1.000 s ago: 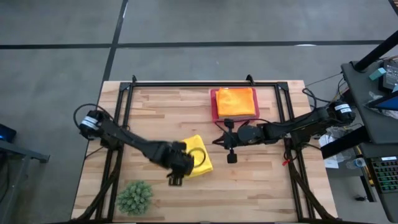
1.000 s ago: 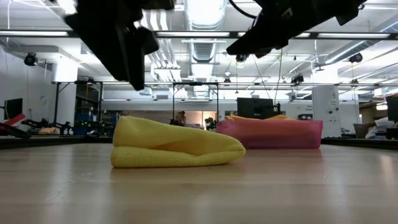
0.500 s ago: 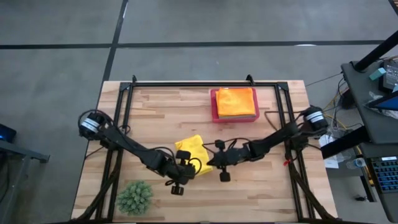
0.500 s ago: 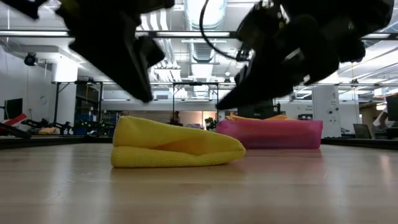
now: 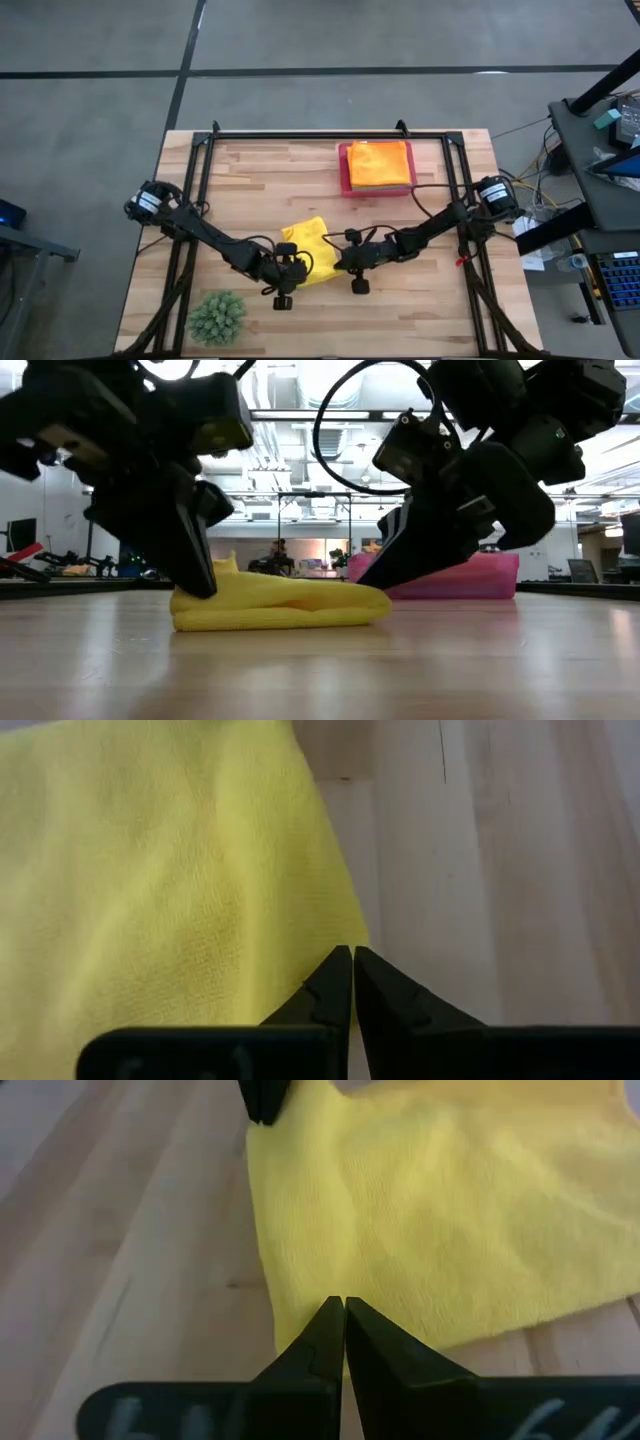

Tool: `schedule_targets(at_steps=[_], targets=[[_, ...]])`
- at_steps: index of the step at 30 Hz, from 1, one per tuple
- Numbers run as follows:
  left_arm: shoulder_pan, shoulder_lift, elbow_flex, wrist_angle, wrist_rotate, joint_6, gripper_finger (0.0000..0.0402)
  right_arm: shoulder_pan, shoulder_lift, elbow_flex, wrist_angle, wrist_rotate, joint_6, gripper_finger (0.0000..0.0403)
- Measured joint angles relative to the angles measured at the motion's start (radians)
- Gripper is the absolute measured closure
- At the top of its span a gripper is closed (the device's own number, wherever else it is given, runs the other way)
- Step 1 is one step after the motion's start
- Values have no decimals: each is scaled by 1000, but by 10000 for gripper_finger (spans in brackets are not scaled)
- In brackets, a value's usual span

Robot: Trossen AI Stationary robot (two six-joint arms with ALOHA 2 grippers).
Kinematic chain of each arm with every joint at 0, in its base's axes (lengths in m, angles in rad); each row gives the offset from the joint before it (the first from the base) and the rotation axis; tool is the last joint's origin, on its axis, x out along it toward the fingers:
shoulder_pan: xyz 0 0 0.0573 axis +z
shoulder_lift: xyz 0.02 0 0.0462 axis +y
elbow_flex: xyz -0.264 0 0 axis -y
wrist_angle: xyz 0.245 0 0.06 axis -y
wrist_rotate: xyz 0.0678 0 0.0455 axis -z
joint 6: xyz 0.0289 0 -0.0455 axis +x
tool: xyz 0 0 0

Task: Fold microfiber towels
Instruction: Fold the yellow microfiber cloth

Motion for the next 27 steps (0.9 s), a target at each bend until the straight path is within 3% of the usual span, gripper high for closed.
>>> schedule_targets(at_steps=[7, 19, 23, 27], targets=[[0, 0, -46, 57, 40, -51, 401, 2, 8, 0, -42, 1, -2, 394], [-2, -31, -35, 84, 242, -49, 401, 14, -56, 0, -115, 33, 5, 394], [3, -70, -30, 79, 225, 1, 402, 17, -75, 0, -107, 31, 8, 394], [14, -97, -31, 79, 65, 61, 402, 17, -70, 0, -66, 31, 6, 394]])
